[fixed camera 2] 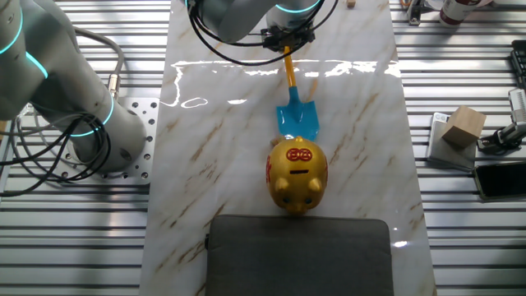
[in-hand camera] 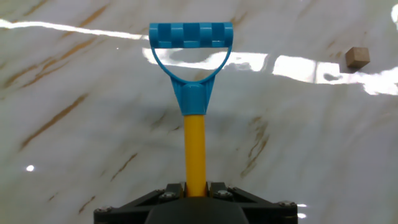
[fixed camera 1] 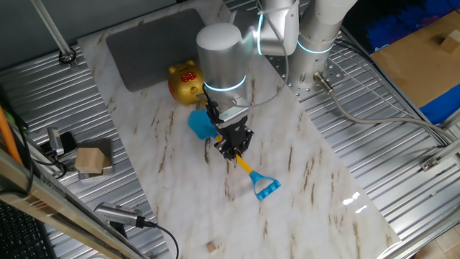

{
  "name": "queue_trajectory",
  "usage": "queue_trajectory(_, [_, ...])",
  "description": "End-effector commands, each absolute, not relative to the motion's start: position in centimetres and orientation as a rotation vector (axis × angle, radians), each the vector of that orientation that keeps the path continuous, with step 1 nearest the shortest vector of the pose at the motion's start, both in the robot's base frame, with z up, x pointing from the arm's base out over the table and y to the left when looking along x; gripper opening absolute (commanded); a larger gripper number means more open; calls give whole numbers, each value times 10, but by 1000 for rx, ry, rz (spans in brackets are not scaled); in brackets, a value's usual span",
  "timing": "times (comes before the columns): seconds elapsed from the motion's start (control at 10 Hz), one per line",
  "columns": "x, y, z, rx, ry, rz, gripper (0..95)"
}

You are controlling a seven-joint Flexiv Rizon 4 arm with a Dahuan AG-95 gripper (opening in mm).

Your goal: Use a shovel to scoop up an object

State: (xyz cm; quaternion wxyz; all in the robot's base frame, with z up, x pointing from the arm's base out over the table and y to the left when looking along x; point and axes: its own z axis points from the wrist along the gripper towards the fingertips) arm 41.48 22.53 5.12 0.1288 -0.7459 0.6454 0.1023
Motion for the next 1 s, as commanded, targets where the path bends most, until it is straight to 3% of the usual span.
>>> queue_trajectory(0.1, [417, 233, 53, -2160, 1896, 290, 0])
queue_trajectory(1.0, [406, 255, 71, -2056, 2041, 308, 0])
